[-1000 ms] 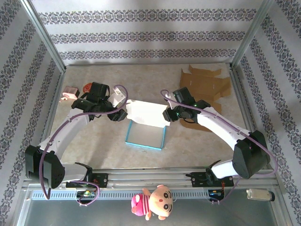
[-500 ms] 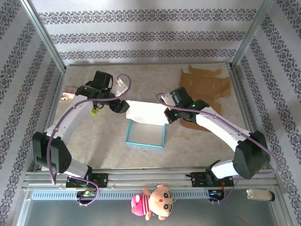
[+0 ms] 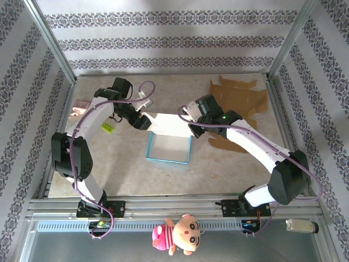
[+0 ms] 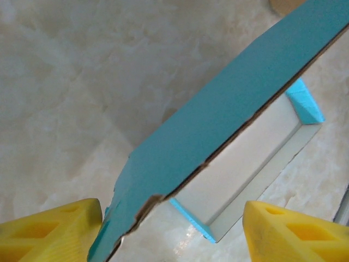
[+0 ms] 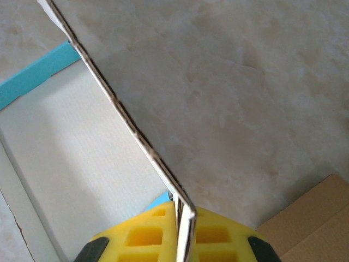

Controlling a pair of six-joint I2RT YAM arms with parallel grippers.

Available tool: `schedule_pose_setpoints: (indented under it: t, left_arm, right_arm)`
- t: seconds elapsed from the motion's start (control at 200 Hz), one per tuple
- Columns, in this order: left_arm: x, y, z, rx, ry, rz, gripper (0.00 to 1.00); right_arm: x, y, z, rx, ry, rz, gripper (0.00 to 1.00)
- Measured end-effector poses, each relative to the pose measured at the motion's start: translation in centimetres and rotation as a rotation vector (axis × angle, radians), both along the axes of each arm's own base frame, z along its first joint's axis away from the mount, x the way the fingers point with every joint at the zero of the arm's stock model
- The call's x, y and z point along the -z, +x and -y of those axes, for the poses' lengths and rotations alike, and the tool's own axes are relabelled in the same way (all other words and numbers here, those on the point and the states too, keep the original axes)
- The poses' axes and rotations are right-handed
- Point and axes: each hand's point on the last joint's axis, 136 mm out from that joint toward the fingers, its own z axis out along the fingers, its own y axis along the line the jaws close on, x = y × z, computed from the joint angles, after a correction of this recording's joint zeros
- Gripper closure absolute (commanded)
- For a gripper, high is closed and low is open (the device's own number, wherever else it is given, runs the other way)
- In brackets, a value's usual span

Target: Fold the paper box

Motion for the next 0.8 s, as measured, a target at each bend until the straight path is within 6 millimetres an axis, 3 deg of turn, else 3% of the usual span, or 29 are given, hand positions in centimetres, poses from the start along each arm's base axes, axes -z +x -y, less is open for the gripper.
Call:
schedule_pose_setpoints:
  t: [0.17, 0.36, 0.535, 0.58, 0.69, 0.8]
  left_arm:
    - [1.0, -0.1, -0.5, -0.007, 0.030, -0.006, 0.37]
    - [1.8, 0.2, -0.6, -0.017, 0.038, 0.008, 0.59]
    - [1.3, 0.5, -0.8, -0.022, 0.050, 0.041, 0.68]
    - [1.1, 0.6, -0.9, -0.023, 0.050, 0.050, 0.65]
    - [0.9, 0.9, -1.1, -0.026, 0.063, 0.073, 0.43]
    - [0.9, 1.4, -1.5, -0.038, 0.092, 0.099, 0.34]
  right_arm:
    - [0.2, 0.1, 0.0, -0.003, -0.005, -0.005, 1.00]
    - [0.5, 0.2, 0.0, -0.001, -0.011, -0.014, 1.00]
    - [0.2, 0.3, -0.1, -0.001, -0.007, -0.007, 1.00]
    - [0.1, 0.4, -0.1, -0.001, -0.006, -0.005, 1.00]
    - [0.0, 0.4, -0.2, -0.002, -0.005, -0.003, 1.00]
    - [0.1, 0.4, -0.2, -0.005, -0.008, -0.003, 1.00]
